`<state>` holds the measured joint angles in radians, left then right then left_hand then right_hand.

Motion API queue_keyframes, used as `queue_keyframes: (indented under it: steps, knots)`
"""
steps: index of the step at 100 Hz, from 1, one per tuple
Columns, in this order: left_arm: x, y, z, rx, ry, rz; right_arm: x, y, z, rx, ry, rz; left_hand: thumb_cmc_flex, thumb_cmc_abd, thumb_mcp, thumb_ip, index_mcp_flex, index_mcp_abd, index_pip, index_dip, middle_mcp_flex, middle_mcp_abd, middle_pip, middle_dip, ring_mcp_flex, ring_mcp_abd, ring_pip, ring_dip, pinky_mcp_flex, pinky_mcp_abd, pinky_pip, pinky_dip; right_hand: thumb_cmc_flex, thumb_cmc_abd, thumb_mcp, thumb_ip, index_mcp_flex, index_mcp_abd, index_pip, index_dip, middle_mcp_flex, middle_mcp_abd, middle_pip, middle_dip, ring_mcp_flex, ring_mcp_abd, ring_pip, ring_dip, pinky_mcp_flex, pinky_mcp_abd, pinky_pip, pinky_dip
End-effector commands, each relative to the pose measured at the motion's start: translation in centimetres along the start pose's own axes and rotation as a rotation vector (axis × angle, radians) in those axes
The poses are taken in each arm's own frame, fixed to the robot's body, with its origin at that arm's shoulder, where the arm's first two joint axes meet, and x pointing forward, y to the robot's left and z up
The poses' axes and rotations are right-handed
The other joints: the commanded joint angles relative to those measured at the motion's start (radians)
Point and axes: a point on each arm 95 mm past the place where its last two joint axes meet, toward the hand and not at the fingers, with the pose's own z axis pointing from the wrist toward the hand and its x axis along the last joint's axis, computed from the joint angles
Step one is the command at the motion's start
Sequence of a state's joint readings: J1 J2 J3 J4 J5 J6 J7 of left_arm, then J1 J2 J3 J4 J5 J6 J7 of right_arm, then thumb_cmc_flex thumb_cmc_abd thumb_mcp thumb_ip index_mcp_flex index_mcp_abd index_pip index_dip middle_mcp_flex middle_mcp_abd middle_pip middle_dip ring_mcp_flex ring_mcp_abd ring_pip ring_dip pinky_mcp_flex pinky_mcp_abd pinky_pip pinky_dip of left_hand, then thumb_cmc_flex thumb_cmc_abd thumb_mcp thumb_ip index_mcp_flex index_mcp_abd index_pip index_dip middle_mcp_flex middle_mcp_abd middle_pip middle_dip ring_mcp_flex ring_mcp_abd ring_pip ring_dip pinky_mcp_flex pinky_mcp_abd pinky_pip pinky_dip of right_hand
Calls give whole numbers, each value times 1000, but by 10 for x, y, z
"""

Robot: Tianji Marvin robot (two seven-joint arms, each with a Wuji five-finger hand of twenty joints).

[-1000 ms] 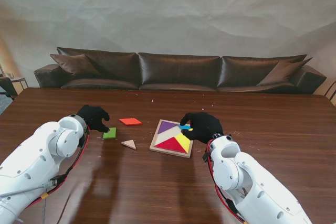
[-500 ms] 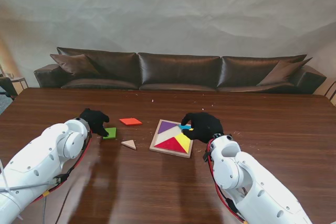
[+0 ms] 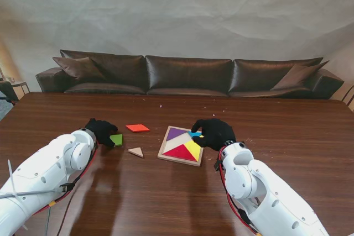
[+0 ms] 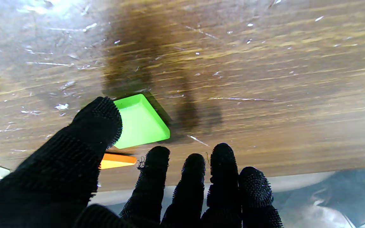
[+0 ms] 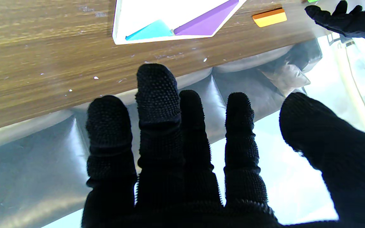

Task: Assemble the tangram pieces into a square

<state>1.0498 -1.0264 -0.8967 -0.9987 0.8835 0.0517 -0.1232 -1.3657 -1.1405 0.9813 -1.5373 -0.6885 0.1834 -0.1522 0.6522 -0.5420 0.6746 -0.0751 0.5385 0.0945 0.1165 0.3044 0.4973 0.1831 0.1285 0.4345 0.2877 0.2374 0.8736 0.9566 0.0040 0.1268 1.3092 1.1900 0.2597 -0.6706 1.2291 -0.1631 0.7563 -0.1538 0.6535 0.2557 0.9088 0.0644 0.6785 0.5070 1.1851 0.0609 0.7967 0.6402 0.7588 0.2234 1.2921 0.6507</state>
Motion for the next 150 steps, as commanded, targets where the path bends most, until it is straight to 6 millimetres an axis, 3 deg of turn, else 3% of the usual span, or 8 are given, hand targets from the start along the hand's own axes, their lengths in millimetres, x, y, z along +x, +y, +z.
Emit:
queue_keyframes:
  steps: [1,49,65,91,104,110,127,150]
  knots:
    - [4,3,2,-8,3,-10,1,-4,-1,21,-5,8,-7,-19,31,-42,6,-24,7,5,-14,-1,-4,7,-5,13,-10,8,-23,-14,-2,-6,-28,-4,-5,13,13,10,1,0,-31,22,9,-12,-10,4,7,2,-124,11,6,2]
    - [5,25,4,8,0,-17,-1,-5,-2,39,-16,20,52,-55,100,-44,261,-98,213,160,149,-78,28,-23,39,25,-13,-11,36,-3,19,-11,-26,0,-4,14,15,12,1,-1,-29,23,8,-13,-11,6,9,1,-125,12,9,3]
    - [7,30,5,9,1,-25,-2,-5,-1,42,-19,23,115,-101,77,-100,270,-100,306,293,278,-72,66,-23,57,30,-59,-54,46,11,9,-32,-26,1,-4,14,15,12,1,-1,-30,23,8,-13,-11,6,9,1,-126,11,9,2]
    - [10,39,8,5,3,-48,-4,-6,-1,47,-29,28,146,-131,109,-103,252,-76,352,328,407,-72,126,30,77,24,-179,-161,24,26,-28,-128,-25,2,-3,14,16,16,2,-1,-30,23,9,-13,-11,6,10,1,-126,11,10,3]
    - [11,41,10,15,4,-53,-4,-7,-1,51,-32,30,173,-146,103,-113,256,-79,390,331,438,-73,194,114,97,29,-199,-184,30,35,-28,-160,-26,3,-3,14,15,17,2,-1,-30,24,9,-13,-11,6,10,1,-126,11,10,3]
    - [12,41,10,19,6,-58,-5,-7,-1,53,-34,32,194,-154,94,-113,261,-81,413,323,455,-69,215,279,105,34,-230,-211,22,44,-34,-192,-26,4,-3,15,16,18,3,-1,-30,24,9,-13,-11,6,10,1,-126,11,10,3]
    - [11,42,11,53,12,-67,-6,-8,0,57,-40,37,269,-182,72,-113,284,-94,495,305,556,-66,199,545,158,53,-351,-309,31,78,-96,-271,-25,8,-2,15,16,20,3,-1,-31,25,10,-14,-11,7,11,1,-126,8,10,2]
    - [10,39,11,97,23,-91,-7,-9,0,64,-45,41,324,-204,73,-107,306,-87,585,281,606,-38,266,704,237,82,-489,-428,90,125,-231,-401,-25,12,-2,16,14,23,3,-2,-31,25,10,-14,-11,7,12,1,-125,9,11,2]
